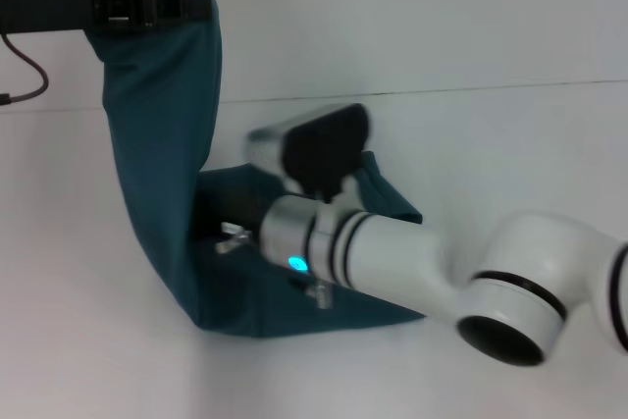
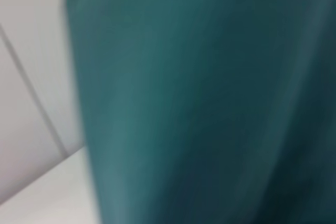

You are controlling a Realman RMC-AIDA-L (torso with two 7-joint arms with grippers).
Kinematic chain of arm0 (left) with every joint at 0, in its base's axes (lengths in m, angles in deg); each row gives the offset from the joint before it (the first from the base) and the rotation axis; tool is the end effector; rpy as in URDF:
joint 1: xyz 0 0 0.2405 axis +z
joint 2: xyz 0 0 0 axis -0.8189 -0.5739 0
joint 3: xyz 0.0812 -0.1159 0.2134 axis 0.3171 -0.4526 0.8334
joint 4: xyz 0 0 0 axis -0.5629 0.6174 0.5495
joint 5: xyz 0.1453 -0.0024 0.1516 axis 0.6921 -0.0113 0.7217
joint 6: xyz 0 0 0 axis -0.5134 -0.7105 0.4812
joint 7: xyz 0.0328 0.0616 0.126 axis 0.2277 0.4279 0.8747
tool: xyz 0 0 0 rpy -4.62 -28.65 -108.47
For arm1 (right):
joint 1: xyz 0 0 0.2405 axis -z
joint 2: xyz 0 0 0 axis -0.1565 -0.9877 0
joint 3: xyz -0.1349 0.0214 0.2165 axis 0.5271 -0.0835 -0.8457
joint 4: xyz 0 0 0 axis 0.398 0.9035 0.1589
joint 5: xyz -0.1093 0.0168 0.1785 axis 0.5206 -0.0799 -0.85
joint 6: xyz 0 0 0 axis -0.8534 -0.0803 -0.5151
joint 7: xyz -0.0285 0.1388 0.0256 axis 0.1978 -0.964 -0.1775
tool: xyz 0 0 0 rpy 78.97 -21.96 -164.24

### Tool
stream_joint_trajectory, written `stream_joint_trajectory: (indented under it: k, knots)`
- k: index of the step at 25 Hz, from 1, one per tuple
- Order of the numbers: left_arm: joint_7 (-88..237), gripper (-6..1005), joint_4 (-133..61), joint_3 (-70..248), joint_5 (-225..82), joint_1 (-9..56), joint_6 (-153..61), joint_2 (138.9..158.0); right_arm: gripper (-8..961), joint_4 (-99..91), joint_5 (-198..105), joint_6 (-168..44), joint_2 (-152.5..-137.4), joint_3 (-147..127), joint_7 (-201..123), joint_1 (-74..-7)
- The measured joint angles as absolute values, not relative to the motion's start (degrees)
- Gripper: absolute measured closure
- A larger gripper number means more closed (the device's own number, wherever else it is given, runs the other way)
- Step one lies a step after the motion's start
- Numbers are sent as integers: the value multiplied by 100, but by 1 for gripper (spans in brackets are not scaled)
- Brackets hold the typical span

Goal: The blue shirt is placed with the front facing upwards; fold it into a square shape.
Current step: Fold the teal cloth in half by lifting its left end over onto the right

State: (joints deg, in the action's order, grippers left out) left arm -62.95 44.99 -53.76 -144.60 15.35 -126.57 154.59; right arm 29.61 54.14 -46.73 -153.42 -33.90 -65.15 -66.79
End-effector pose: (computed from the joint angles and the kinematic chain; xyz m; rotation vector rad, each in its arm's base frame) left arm -0.1201 0.3936 0.1052 -2.4742 -0.9483 -0.7228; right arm 0.1098 0.3728 -0.1834 -2.4006 0.9283 0.6507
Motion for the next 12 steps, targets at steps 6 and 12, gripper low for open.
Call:
stream_joint_trajectory:
  k: [6,12]
  knots:
    - [-6249,893,4428,-5376,-14460,1587,-12649,15498,954,2603,5560,-3767,-15147,-4069,-6529,-5390]
    - [-5979,886,4183,-5319,-14495,1590,-12616,15745,954,1494,5640,-2033,-15037,-4541,-7070,-4488]
